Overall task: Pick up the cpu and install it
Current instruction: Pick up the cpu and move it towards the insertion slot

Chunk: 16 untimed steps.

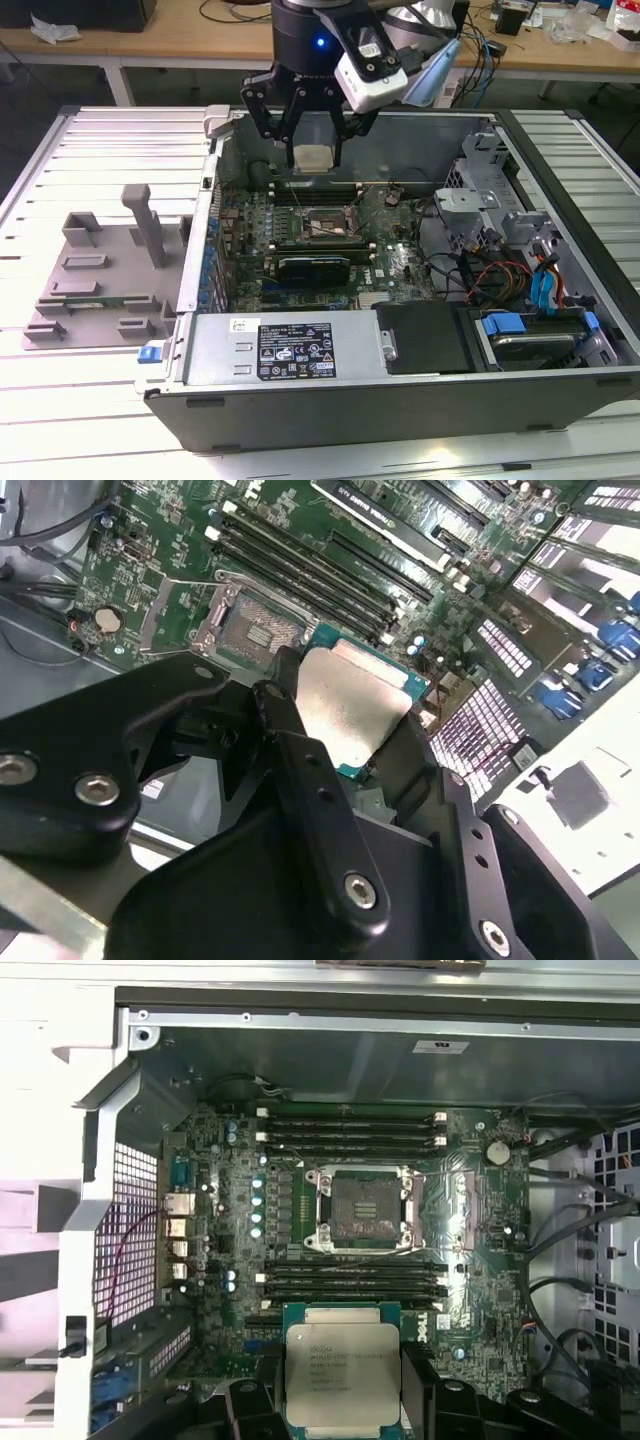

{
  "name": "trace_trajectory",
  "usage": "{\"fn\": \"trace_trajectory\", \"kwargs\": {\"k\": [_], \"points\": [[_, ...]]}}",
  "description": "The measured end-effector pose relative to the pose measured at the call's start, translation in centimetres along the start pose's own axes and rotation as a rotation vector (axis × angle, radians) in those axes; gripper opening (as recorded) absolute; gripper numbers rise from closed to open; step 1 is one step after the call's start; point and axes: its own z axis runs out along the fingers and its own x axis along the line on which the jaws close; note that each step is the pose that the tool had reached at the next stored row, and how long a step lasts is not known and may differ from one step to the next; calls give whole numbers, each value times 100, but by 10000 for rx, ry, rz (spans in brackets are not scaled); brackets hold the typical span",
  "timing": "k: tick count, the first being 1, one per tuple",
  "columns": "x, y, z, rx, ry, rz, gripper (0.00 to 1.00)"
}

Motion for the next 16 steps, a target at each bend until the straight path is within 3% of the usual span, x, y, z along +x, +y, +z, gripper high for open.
{"fn": "trace_trajectory", "kwargs": {"k": [3,9,14,16], "points": [[-15,44,43,0,13,-2,55],[-99,65,139,-1,66,2,55],[-196,70,187,0,128,6,55],[-266,85,250,-1,187,8,55]]}}
